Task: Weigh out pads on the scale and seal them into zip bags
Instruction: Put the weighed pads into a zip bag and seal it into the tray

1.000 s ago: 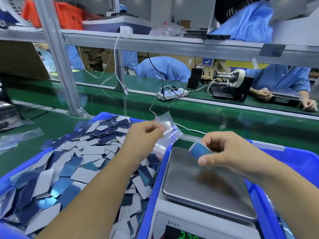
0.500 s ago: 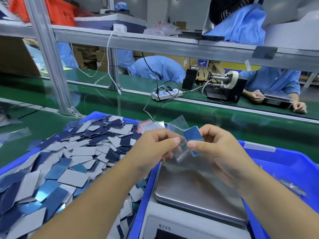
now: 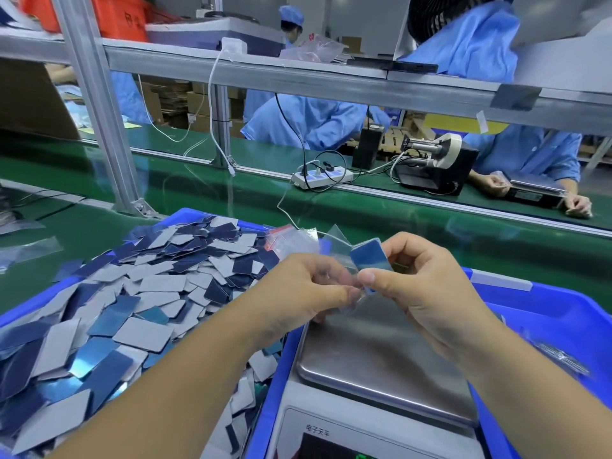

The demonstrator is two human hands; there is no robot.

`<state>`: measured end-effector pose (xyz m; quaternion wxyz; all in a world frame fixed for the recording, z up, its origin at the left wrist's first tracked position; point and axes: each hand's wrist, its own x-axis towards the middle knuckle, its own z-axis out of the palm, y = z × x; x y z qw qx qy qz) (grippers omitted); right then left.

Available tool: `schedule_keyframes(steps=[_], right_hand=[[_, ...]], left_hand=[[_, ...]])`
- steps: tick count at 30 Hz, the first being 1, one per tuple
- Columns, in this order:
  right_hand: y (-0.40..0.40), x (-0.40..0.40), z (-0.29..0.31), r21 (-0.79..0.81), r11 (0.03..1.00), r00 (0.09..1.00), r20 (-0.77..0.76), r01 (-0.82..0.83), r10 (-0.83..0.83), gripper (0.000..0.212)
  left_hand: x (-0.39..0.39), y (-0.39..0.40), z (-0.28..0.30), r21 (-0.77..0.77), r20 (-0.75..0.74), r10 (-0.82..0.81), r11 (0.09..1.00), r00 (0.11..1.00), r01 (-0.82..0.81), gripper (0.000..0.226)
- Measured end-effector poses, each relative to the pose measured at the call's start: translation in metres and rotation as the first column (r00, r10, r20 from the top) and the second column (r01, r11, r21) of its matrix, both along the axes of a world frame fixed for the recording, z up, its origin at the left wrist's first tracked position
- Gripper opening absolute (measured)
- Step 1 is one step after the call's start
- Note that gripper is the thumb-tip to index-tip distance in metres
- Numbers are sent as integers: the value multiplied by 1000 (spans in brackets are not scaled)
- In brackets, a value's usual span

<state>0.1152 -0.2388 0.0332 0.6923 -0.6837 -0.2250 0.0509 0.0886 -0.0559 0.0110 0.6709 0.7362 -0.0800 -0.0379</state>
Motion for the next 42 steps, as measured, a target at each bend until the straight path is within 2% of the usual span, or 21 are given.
schedule_keyframes(steps=[4, 6, 9, 11, 16, 20, 24, 28, 33, 36, 39, 42], right_hand=[[-5, 5, 2, -108, 993, 996, 73, 50, -43, 24], [-12, 12, 3, -321, 939, 984, 158, 124, -76, 25], [-19, 19, -3, -692, 694, 957, 289, 199, 14, 24], [-19, 18, -7, -800, 569, 950, 297, 191, 99, 22], [-19, 18, -10, -818, 552, 948, 286, 164, 142, 17], [-18, 16, -13, -825, 546, 939, 291, 149, 184, 13], [-17, 16, -14, -841, 510, 912, 338, 182, 232, 15], [-18, 17, -12, -842, 507, 905, 346, 184, 246, 19], [-19, 17, -11, -821, 544, 912, 340, 170, 229, 18], [-19, 15, -9, -812, 566, 925, 313, 143, 215, 17], [-16, 12, -6, -738, 672, 960, 228, 62, 162, 17], [-10, 6, -1, -441, 887, 986, 23, -136, 163, 15]], left_hand=[[0, 9, 4, 96, -36, 70, 993, 997, -66, 22], [2, 18, 7, 103, -35, 151, 984, 988, -147, 26], [7, 31, 10, -16, -38, 257, 966, 966, -257, 21], [8, 33, 10, -53, -53, 293, 954, 955, -295, 16], [9, 21, 7, -130, -66, 276, 950, 959, -283, 29], [9, 18, 7, -128, -48, 315, 939, 948, -318, 41], [9, 19, 5, -145, -68, 249, 956, 966, -256, 24], [9, 18, 2, -116, -122, 221, 965, 968, -235, 30], [9, 15, 1, -132, -146, 235, 958, 961, -254, 9], [8, 15, 3, -97, -114, 253, 959, 961, -264, 25], [7, 14, 6, -93, -89, 285, 952, 954, -293, 43], [8, 14, 7, -185, -105, 294, 933, 950, -309, 38]])
